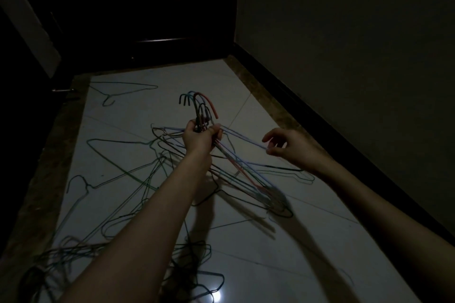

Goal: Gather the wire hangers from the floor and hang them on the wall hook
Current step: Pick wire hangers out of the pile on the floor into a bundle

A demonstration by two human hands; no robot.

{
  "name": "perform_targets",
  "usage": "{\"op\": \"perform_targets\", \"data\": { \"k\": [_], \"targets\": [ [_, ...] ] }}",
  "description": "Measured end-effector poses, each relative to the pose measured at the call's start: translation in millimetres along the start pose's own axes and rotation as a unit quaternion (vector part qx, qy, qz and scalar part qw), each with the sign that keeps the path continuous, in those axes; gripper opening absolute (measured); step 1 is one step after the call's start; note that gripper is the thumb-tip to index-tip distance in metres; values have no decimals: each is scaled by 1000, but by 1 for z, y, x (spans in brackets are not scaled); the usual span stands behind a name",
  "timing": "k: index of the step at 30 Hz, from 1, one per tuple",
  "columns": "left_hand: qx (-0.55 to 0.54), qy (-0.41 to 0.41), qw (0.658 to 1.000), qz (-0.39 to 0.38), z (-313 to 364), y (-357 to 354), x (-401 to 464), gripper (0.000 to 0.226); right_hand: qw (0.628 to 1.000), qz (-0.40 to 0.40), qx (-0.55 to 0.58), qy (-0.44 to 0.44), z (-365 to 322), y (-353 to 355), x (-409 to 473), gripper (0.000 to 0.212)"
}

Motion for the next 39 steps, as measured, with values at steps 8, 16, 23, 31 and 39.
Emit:
{"op": "perform_targets", "data": {
  "k": [8, 16, 23, 31, 39],
  "targets": [
    [2, -3, 1000, -19, 9, 0, 3, 18, 994, 7, 107, 12, -8, -23, 4, 13],
    [-76, 5, 993, -86, 16, 4, 0, 24, 945, 107, 305, -41, -4, -43, -8, 11],
    [-64, 21, 994, -87, 21, 12, 0, 29, 953, 54, 297, -16, -16, -54, -3, 10],
    [-6, -6, 996, -84, 19, 17, 4, 26, 953, -37, 297, -47, -4, -72, -2, 23],
    [31, -8, 997, -72, 21, 30, 20, 28, 964, -22, 250, -90, 44, -96, 9, 21]
  ]
}}
Point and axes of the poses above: each hand's wrist, its own x-axis towards the middle knuckle, its own y-axis out of the back of the hand, z = x × y, the point moved 5 cm from there along x, towards the middle knuckle, and after that the axes turned 12 degrees about y, right-handed, at the moved point
